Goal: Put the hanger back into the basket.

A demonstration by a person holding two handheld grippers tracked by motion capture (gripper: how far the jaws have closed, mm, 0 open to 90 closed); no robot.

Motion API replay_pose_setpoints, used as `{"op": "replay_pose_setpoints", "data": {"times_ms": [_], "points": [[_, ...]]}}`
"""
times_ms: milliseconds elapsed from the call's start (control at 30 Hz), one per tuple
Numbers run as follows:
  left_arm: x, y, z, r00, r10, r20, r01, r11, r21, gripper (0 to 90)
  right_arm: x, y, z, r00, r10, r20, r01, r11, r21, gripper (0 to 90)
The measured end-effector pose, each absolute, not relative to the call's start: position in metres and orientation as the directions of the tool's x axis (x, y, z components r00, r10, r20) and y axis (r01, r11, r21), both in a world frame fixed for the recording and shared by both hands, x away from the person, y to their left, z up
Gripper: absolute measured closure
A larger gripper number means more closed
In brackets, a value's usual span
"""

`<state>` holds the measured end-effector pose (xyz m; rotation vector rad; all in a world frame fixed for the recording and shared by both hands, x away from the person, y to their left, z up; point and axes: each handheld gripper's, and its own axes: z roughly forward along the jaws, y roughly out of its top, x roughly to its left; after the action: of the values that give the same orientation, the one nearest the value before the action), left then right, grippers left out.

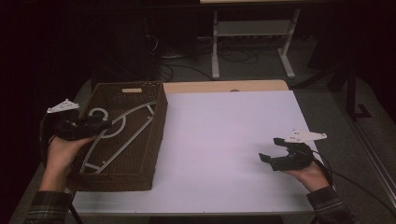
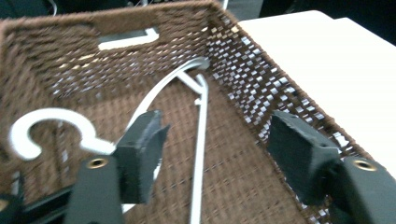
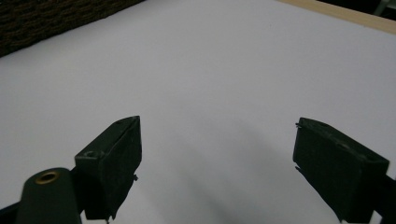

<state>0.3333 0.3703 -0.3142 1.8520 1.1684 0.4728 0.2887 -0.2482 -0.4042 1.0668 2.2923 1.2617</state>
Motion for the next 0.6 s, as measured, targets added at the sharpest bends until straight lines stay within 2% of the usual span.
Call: {"op": "replay_pose_setpoints", "data": {"times_ms": [267, 600], "points": [[0.329, 0.328, -0.305, 0.551, 0.827, -0.112, 0.488, -0.211, 0.847, 19.1, 0.282, -0.245, -0.401, -0.684, 0.725, 0.078, 0.443, 0.329, 0.834, 12.4], [0.321, 0.267, -0.311, 0.650, 0.751, -0.115, 0.446, -0.254, 0.858, 14.2, 0.276, -0.246, -0.401, -0.681, 0.728, 0.083, 0.443, 0.319, 0.838, 11.3]]}}
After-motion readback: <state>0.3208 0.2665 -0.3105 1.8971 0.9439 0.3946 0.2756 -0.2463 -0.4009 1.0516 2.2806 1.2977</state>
